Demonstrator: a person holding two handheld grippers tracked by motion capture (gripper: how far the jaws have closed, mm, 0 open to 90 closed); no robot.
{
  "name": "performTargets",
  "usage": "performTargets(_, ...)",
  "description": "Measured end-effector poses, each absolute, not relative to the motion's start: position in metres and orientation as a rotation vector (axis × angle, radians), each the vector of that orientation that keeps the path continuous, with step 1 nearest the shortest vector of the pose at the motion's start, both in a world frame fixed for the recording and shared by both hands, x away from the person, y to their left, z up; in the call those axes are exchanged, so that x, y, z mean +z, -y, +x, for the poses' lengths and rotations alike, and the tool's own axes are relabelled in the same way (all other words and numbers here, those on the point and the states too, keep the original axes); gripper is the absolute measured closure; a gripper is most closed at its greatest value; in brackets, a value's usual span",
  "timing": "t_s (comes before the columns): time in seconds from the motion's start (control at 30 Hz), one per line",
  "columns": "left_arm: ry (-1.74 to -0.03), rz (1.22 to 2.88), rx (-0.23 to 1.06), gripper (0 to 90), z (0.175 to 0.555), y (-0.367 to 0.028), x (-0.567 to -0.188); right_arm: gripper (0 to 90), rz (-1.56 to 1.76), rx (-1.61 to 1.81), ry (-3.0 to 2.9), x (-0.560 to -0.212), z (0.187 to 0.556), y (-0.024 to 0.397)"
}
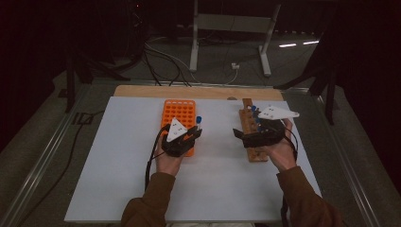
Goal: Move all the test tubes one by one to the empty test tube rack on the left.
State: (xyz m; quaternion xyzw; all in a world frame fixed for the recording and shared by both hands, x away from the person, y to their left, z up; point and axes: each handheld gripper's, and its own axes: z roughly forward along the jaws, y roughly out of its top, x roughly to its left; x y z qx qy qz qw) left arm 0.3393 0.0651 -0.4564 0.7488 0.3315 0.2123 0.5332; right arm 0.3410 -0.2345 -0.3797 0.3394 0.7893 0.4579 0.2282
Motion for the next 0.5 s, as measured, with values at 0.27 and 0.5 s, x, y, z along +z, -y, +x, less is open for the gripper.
performTargets(0.27, -0.822, 1.783, 0.507, 78.3, 0.337, -0.072, -0.466, 0.0, 0.973, 1.247, -2.121, -0.388, 0.334, 0.255)
performTargets(0.5, -0.840, 1.780, 0.507, 78.3, 0.334, -0.077, -0.472, 0.0, 1.013, 1.257, -2.094, -0.395, 0.330, 0.270)
